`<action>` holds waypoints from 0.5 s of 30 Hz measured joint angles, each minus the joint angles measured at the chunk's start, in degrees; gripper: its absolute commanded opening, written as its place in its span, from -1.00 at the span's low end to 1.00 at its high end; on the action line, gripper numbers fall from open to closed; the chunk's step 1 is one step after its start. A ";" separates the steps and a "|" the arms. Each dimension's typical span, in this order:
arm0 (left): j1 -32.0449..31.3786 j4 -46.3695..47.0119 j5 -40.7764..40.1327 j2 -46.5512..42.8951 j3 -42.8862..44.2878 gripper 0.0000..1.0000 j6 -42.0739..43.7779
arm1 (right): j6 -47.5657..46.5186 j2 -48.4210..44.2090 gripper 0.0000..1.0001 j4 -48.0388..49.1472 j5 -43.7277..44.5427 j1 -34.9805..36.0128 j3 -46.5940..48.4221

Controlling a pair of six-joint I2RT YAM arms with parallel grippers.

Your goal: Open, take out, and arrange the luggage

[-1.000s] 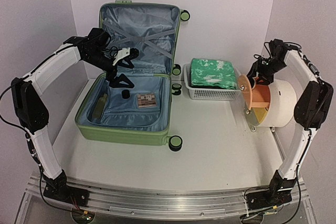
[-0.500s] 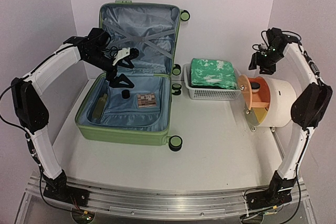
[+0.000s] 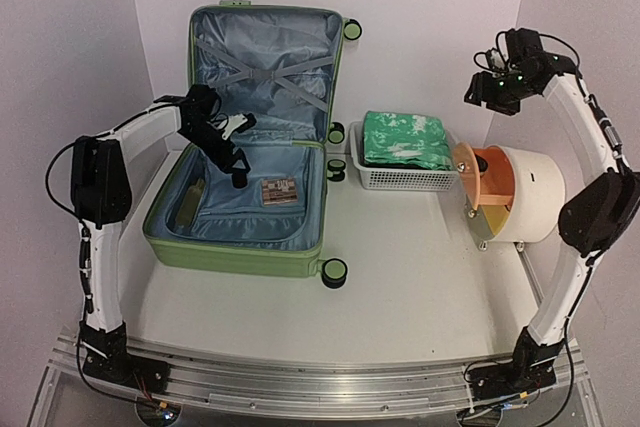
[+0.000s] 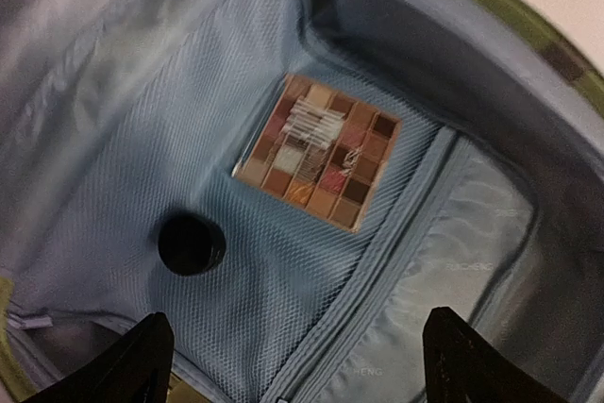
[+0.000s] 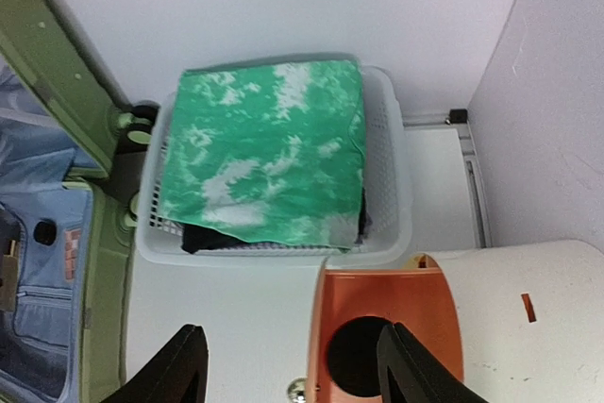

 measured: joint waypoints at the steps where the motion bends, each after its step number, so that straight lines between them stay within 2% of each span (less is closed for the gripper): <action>1: 1.01 0.63 -0.09 1.57 -0.02 0.82 -2.18 | 0.17 -1.31 0.26 1.29 0.02 1.01 -0.84; 5: 4.17 6.70 -0.54 4.57 -3.05 0.79 -8.93 | 1.61 -5.62 0.26 6.95 -0.88 6.05 -3.40; 11: 3.75 19.47 -0.54 5.28 -7.79 0.72 -14.41 | 4.50 -7.87 0.26 14.43 -3.03 12.33 -8.46; 15: 3.08 29.36 -0.71 5.28 -14.48 0.85 -16.53 | 5.53 -7.88 0.26 16.39 -3.33 14.91 -10.97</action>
